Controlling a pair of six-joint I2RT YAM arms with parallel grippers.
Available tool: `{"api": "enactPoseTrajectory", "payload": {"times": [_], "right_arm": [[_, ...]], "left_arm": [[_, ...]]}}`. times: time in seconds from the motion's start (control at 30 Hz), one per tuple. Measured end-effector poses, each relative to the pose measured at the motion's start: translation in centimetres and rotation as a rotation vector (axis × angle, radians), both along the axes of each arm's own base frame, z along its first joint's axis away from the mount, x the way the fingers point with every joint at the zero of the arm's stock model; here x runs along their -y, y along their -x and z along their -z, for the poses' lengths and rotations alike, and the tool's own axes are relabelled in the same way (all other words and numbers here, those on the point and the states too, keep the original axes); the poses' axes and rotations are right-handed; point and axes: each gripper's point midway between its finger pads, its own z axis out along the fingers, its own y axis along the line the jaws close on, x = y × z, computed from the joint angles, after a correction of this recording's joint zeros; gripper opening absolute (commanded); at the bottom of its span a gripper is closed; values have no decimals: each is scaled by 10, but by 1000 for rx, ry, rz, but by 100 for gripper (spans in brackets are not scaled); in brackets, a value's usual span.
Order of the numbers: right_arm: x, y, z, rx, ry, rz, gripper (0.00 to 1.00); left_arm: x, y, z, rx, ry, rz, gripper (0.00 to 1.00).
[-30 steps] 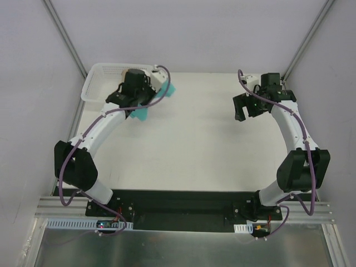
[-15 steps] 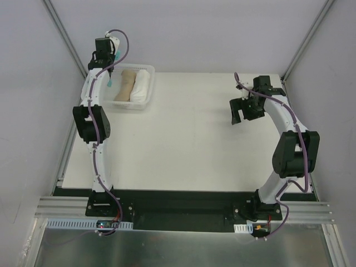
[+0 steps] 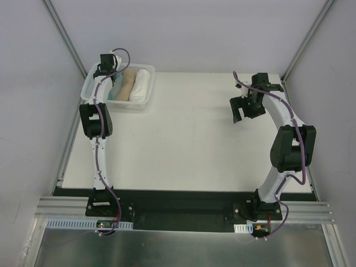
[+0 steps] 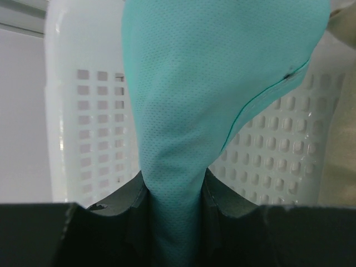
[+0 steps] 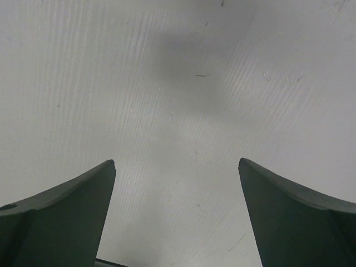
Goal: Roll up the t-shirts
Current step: Place the T-shirt in the bin.
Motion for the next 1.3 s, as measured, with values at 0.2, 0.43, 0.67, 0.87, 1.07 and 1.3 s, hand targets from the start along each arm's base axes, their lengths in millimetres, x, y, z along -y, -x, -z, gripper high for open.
{"api": "enactPoseTrajectory", "payload": {"times": [0.2, 0.43, 0.67, 0.87, 1.07, 1.3], "right_arm": [[6, 12, 12, -46, 36, -13, 96], [7, 12, 15, -50, 50, -24, 96], [1, 12, 26, -79, 53, -42, 96], [-2, 12, 30, -90, 54, -50, 96], [-2, 10, 29, -86, 53, -50, 96], [-4, 2, 30, -81, 45, -53, 96]], "left_arm": [[0, 1, 28, -45, -1, 5, 0], [5, 3, 42, -68, 22, 27, 0], [25, 4, 55, -91, 81, 90, 0], [51, 1, 56, -99, 82, 153, 0], [73, 1, 53, -101, 123, 202, 0], [95, 14, 51, -135, 212, 263, 4]]}}
